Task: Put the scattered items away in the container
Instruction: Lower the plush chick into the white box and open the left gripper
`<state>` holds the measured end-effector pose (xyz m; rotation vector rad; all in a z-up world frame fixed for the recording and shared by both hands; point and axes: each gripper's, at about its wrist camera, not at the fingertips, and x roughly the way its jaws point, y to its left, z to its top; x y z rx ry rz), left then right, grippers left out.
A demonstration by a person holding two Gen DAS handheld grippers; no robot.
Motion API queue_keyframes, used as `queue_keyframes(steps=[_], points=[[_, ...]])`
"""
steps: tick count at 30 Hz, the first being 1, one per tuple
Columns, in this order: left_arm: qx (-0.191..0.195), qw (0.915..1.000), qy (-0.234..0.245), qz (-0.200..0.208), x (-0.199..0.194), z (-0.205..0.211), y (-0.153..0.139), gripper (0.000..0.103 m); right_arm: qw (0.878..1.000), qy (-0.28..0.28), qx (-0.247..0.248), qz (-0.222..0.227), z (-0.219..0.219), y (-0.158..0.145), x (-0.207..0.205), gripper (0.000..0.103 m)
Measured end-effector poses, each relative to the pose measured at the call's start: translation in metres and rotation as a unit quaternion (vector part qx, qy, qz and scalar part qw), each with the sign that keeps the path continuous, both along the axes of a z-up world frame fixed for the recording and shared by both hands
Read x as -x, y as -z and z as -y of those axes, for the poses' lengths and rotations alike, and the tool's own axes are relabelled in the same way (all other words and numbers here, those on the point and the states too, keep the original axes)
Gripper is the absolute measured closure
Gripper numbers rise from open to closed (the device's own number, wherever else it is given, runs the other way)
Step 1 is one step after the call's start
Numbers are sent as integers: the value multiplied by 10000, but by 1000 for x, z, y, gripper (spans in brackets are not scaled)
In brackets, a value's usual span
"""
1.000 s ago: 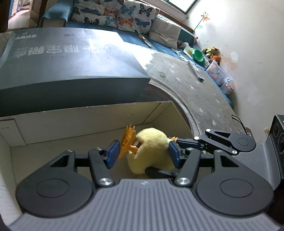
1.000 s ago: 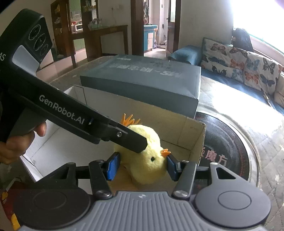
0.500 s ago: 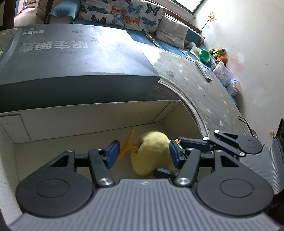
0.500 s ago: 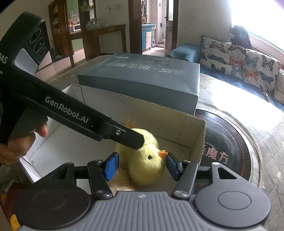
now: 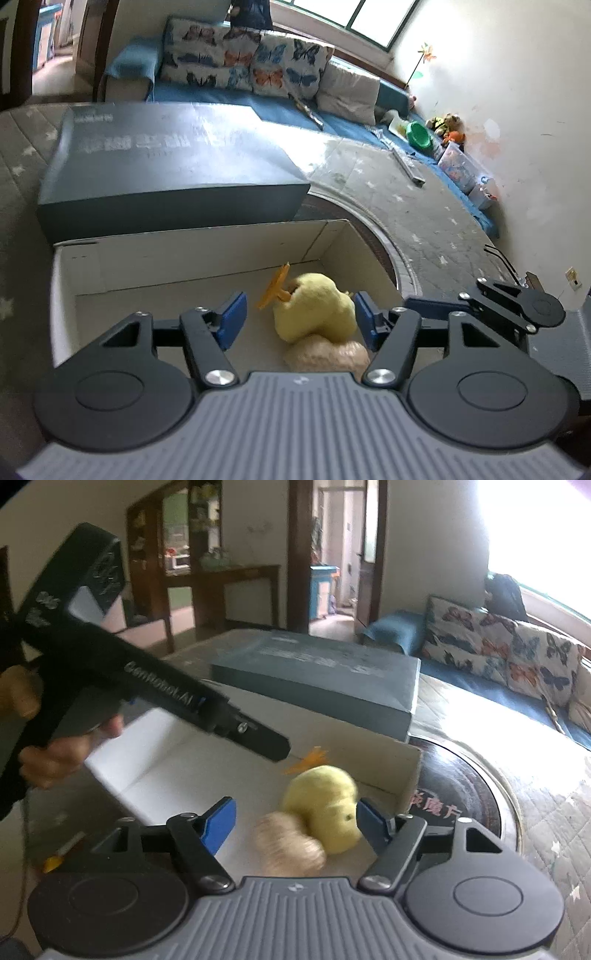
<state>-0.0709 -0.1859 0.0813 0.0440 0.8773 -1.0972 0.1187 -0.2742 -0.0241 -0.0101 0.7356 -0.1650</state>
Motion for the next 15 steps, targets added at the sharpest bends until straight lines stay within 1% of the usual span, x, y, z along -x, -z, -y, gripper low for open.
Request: queue_keyframes(steps=[4,8,11,13,15], points=[[56,9998,-22,194,20,-24,-10,37,9996,-280,-44,70,-25,-9,28,25],[125,9992,-3,383,39,-46,-16,37,9981,-572,-242,-13,-48,-8,46,24],[154,9985,25,524,54,-62,-18,37,9949,-832,-530,-221,-65,1,50,24],[138,9980,44,611,62,-71,-18,37,9928,-984,-564,-379,-79,12,49,24],[109,9981,39,608,66,-79,-18,37,9912,-1088,-569,-504,-88,21,45,25]])
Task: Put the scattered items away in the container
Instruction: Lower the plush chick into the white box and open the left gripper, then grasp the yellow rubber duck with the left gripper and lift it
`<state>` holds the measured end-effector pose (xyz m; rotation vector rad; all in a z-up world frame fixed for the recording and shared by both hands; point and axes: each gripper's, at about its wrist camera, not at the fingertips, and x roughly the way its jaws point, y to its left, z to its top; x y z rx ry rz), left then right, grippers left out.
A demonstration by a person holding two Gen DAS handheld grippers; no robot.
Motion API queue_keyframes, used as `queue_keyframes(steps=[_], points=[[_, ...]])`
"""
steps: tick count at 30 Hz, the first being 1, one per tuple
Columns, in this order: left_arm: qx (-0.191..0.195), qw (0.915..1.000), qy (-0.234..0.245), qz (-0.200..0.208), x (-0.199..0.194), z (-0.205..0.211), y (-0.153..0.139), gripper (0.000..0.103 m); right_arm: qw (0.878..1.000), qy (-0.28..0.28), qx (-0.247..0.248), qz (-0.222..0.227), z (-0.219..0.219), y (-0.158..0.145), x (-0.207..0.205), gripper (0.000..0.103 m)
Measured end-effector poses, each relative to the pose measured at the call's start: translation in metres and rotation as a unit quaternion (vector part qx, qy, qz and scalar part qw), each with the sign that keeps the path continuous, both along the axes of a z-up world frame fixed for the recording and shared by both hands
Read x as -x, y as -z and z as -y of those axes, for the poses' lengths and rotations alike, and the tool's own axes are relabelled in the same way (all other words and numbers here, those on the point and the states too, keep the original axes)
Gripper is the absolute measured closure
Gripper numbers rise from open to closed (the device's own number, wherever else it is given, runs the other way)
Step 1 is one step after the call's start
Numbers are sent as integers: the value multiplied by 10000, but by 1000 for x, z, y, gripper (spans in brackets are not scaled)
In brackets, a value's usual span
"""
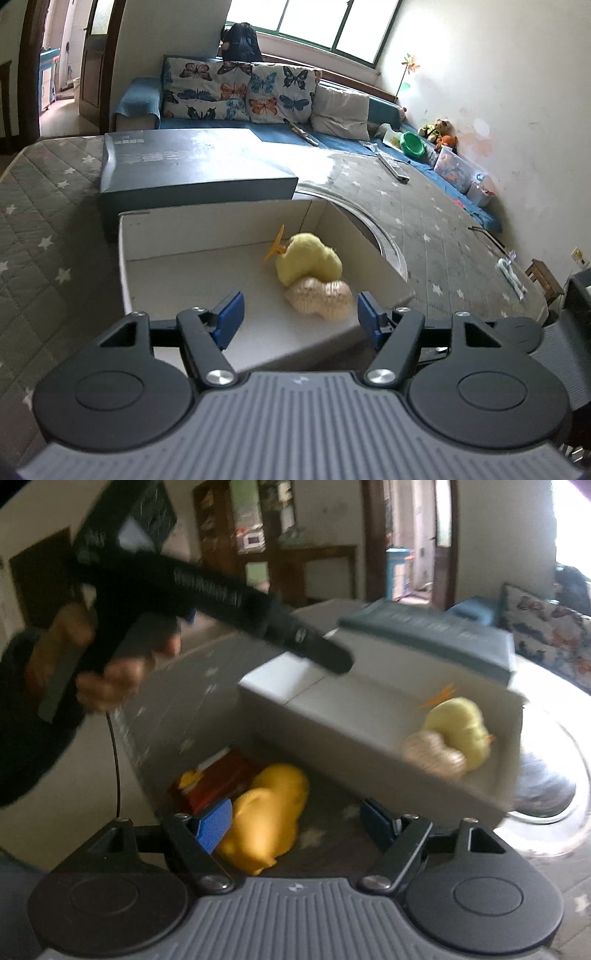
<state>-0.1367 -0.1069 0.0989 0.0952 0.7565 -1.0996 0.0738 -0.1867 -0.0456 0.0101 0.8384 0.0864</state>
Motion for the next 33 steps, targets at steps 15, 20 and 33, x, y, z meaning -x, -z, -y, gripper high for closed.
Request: queue_keyframes(steps=[15,20,33], points=[[-351,9984,419,-128,25,-24,28,37,9987,-68,230,-439,-4,19,-3,41],[-498,9969,537,-296,31,-17,43,37,9985,10,269,-469,2,20,4,41],[-687,9930,537,-797,26,-5,68,37,9985,-62,116,-524,0,30,-3,51]])
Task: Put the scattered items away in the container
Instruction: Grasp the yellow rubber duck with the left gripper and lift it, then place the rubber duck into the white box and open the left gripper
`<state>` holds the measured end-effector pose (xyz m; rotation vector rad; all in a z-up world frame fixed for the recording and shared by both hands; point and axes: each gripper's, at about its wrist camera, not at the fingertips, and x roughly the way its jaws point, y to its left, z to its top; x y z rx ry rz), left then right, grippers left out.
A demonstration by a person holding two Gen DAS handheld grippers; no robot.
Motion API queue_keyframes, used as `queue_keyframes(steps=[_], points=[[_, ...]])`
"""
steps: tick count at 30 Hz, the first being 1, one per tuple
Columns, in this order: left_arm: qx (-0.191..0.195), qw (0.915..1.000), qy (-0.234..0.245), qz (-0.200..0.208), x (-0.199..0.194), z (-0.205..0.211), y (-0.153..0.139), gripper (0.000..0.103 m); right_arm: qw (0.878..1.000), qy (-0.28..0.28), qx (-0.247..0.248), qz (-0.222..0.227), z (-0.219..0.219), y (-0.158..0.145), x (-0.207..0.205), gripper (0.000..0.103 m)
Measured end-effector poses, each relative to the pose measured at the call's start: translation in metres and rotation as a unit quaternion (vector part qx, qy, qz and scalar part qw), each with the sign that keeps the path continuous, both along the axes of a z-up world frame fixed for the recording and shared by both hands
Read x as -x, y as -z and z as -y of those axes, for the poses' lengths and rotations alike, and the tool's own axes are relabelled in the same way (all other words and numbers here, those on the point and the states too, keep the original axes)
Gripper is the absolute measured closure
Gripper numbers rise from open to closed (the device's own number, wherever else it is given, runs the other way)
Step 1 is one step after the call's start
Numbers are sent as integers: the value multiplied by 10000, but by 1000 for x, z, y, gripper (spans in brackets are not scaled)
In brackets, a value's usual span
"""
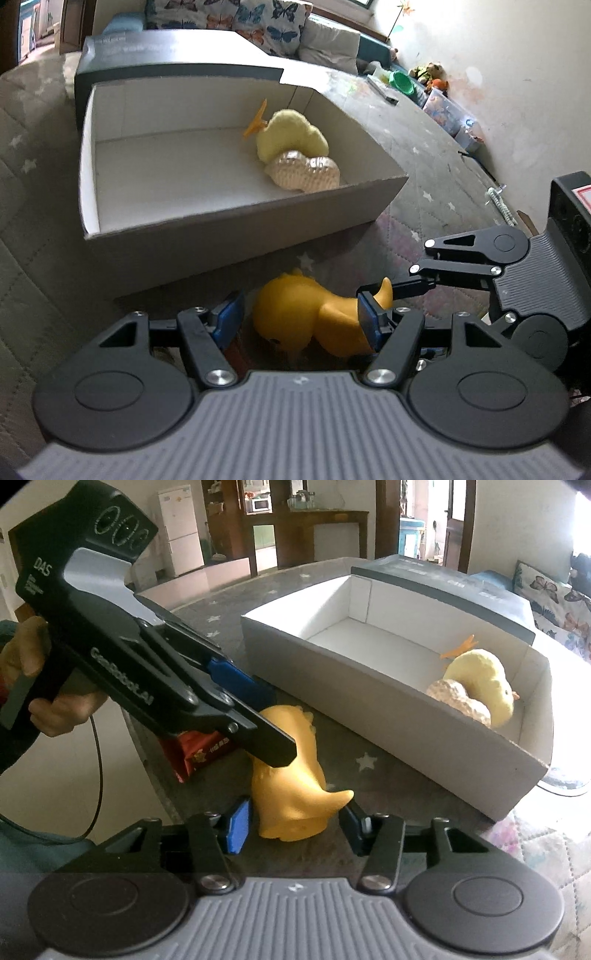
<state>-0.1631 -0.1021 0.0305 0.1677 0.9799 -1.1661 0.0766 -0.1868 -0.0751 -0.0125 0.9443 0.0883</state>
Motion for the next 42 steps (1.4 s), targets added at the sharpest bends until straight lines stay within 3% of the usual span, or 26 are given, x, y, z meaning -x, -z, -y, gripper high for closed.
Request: queue_keyframes(steps=[6,14,24,30,35,42], points=[[79,9999,-34,-150,-4,4,4,37,10000,4,-51,-26,0,3,-1,56],[139,9997,-62,-195,-3,3,-2,46,10000,36,-26,-19,0,-2,4,57],[582,9977,-103,324,9,-1,-58,46,9984,-57,246,501,-3,-51,12,57],[773,9937,-231,777,-18,19,-86,46,9946,-26,538,892,13,-76,-17,57],[681,9957,-326,533,-67,50,-75,46,9950,117,504,858,40,-72,-56,57],[321,9981,-475,204,-114,83,-43,46,9979,265,351,470,66,-45,-99,58]])
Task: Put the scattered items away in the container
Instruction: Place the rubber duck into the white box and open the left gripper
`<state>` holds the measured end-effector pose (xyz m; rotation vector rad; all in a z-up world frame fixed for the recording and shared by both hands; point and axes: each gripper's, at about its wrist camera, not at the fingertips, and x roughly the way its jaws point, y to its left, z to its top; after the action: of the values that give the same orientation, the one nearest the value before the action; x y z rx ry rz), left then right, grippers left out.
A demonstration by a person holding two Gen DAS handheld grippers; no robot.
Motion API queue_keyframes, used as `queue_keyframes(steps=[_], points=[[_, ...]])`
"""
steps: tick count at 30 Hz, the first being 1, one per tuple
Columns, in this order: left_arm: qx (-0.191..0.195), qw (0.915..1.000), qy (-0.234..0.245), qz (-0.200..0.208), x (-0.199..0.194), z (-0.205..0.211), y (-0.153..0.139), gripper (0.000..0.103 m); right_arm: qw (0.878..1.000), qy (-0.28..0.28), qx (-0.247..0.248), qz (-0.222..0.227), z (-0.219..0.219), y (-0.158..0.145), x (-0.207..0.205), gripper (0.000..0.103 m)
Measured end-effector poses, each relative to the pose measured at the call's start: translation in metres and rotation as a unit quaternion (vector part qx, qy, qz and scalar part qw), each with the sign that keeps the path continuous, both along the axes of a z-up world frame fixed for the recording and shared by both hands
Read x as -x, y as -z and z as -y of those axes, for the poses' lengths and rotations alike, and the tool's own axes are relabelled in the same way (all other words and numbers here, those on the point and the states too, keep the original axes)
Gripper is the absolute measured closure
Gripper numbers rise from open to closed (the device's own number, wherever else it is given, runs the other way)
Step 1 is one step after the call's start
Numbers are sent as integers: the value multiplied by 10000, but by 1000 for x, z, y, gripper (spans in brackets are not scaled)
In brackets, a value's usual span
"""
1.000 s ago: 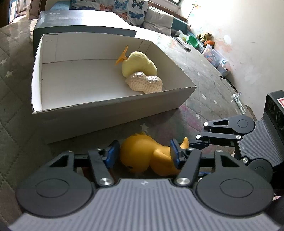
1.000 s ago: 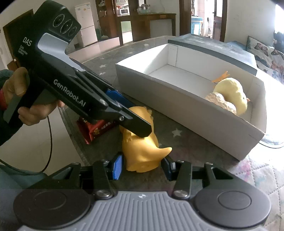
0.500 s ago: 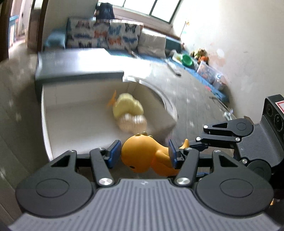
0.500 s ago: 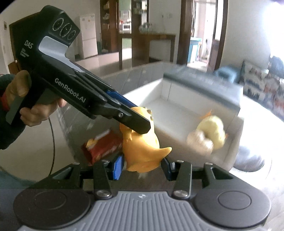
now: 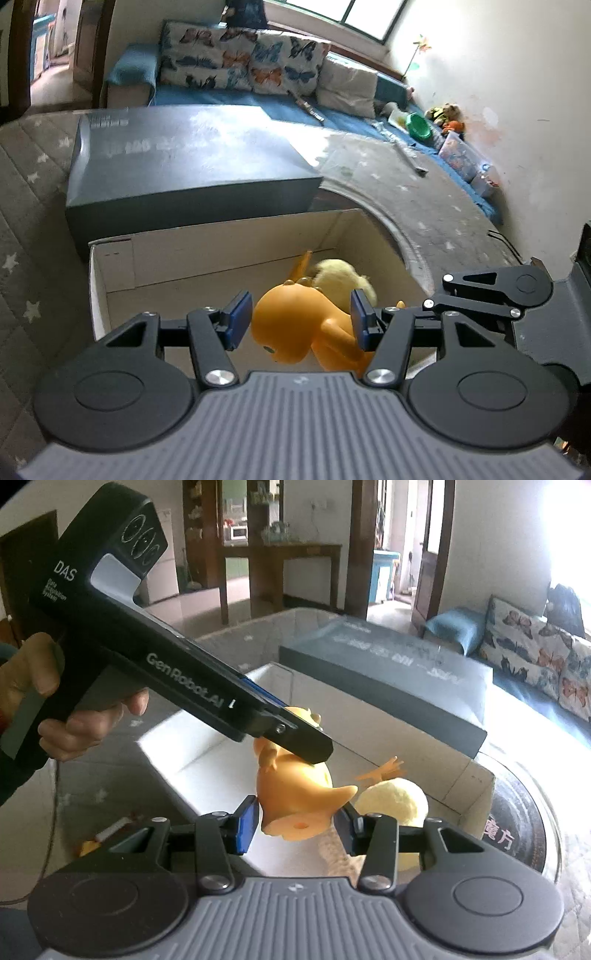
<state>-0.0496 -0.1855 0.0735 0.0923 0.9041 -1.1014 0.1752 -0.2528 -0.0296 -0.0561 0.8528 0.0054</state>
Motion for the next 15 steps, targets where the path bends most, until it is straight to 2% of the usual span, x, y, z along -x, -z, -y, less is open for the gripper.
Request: queue_keyframes(steps=[8,15], points=[[-180,9996,-164,-169,-17,5,24,46,9997,0,-27,-261,6,21,-20,58],[-178,9993,-235,-220,-22,0,31,46,9991,-57,73,-423,3,32,-24,58]])
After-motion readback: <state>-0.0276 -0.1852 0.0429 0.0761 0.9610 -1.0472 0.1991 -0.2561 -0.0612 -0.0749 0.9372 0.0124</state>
